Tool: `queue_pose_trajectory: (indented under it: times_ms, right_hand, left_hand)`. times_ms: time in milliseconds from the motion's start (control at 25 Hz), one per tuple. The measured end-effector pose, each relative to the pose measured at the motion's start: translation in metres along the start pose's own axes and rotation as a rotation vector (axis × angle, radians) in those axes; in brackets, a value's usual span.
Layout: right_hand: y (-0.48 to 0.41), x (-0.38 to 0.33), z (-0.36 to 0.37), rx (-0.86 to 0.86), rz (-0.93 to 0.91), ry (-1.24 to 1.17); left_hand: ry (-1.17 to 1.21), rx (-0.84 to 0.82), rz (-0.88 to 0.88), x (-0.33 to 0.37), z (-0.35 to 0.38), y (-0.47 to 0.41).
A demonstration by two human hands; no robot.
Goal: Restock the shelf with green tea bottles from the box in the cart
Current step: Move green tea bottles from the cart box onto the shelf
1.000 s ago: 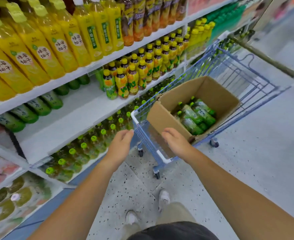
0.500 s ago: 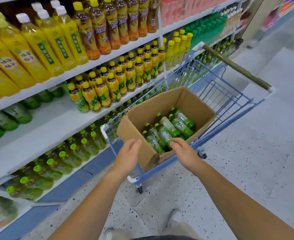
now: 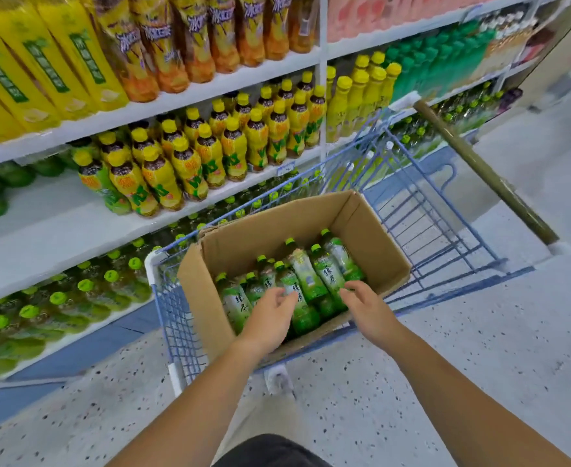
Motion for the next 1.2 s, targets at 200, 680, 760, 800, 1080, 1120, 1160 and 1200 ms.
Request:
queue_pose_trajectory:
  times_ms: [200, 680, 760, 800, 1080, 1120, 1160, 1200]
  right_hand:
    - [-0.075, -0.002, -0.027, -0.028, 0.068, 0.091]
    - [-0.233, 0.065, -0.009, -0.24, 0.187, 0.295]
    - [-0.251, 0.071, -0.003, -0.235, 0.164, 0.374]
    - [-0.259, 0.073, -0.002, -0.22, 0.144, 0.42]
    - [-0.295, 0.089, 0.016, -0.141, 0.116, 0.625]
    - [-0.299, 0.091, 0.017, -0.122, 0.128, 0.607]
    - [-0.302, 0.092, 0.018, -0.096, 0.143, 0.573]
    - [-0.304, 0.092, 0.019, -0.077, 0.155, 0.534]
  left_hand:
    - [-0.042, -0.022, -0.147, 0.001, 0.014, -0.079]
    - [-0.059, 0.133, -0.488, -0.054, 0.068, -0.201]
    - [-0.04, 0.171, -0.543, -0.062, 0.078, -0.207]
    - [-0.05, 0.19, -0.572, -0.065, 0.082, -0.211]
    - [-0.148, 0.253, -0.66, -0.079, 0.099, -0.23]
    - [-0.134, 0.254, -0.673, -0.081, 0.1, -0.232]
    - [-0.125, 0.251, -0.686, -0.081, 0.099, -0.233]
    - [-0.115, 0.246, -0.692, -0.081, 0.097, -0.234]
Point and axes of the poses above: each hand's wrist, its own y-axis away from the middle knuckle, its own z-axis out of the palm, x = y × z, the point moved 2 cm from there along -y, towards the middle knuckle, and after that the axes turned 7 degrees about -y, right-handed, at the moved point
